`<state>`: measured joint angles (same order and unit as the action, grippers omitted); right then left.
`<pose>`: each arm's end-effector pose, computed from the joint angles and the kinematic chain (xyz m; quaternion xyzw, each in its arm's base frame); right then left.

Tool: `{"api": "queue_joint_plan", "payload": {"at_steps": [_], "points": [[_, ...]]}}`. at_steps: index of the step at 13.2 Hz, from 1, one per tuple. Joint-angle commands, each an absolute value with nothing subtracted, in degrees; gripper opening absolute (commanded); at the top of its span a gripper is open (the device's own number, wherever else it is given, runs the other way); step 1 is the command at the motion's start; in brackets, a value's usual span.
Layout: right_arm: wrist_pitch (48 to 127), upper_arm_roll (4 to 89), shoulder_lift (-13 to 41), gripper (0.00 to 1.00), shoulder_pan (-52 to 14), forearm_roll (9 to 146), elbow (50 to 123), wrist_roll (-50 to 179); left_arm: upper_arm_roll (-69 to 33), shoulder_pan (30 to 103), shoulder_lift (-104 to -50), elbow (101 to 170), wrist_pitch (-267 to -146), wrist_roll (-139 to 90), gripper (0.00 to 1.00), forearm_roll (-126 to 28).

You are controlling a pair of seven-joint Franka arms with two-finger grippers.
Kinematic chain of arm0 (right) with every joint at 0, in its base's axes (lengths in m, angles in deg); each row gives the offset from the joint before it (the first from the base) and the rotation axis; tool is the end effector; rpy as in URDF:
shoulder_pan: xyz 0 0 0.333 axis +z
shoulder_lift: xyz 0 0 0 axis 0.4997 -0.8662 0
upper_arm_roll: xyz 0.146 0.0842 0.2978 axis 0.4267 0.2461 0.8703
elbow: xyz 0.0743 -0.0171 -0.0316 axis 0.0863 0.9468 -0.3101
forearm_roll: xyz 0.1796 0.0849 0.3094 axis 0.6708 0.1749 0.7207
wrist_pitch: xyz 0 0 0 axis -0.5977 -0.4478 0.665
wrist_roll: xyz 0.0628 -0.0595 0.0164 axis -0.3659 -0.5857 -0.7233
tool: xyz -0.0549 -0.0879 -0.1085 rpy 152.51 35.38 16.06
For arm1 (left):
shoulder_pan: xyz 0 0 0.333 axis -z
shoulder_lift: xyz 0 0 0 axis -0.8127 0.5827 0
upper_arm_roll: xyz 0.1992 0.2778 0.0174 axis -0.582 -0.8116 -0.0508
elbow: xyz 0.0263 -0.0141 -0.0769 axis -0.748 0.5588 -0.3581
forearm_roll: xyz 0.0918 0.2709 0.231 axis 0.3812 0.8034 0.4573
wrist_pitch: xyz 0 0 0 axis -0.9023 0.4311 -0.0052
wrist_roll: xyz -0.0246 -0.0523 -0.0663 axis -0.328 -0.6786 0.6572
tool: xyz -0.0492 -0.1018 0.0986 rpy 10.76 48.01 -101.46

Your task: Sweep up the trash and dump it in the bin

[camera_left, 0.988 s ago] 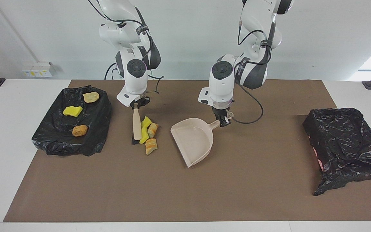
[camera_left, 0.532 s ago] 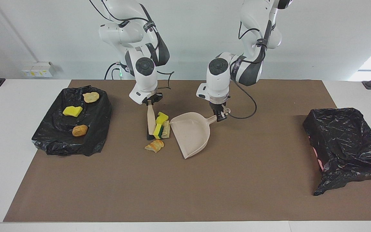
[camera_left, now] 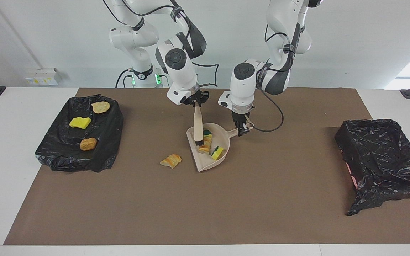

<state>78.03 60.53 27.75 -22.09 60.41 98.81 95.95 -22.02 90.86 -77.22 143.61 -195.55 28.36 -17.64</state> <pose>0.4326 0.2734 0.4213 -0.9899 -0.0082 0.1261 0.0639 0.4622 -0.3217 0.3550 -0.7846 0.6186 0.0009 0.0416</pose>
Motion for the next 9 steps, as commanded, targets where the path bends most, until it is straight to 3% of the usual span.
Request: {"api": "queue_joint_plan", "payload": {"at_steps": [1,6,9], "points": [[75.56,60.55,27.49,0.00,-24.62,51.63,96.76,92.33,-22.59,89.26,-77.25,143.55,-197.42,28.74,0.00,-16.99],[77.49,60.55,22.67,0.00,-30.76,26.07,95.89,76.86,-22.50,82.94,-78.30,139.24,-187.42,37.59,0.00,-17.25],[77.24,60.72,19.23,0.00,-31.04,22.93,95.97,76.23,-22.50,79.50,-80.84,139.41,-181.09,38.76,0.00,-19.18]]}}
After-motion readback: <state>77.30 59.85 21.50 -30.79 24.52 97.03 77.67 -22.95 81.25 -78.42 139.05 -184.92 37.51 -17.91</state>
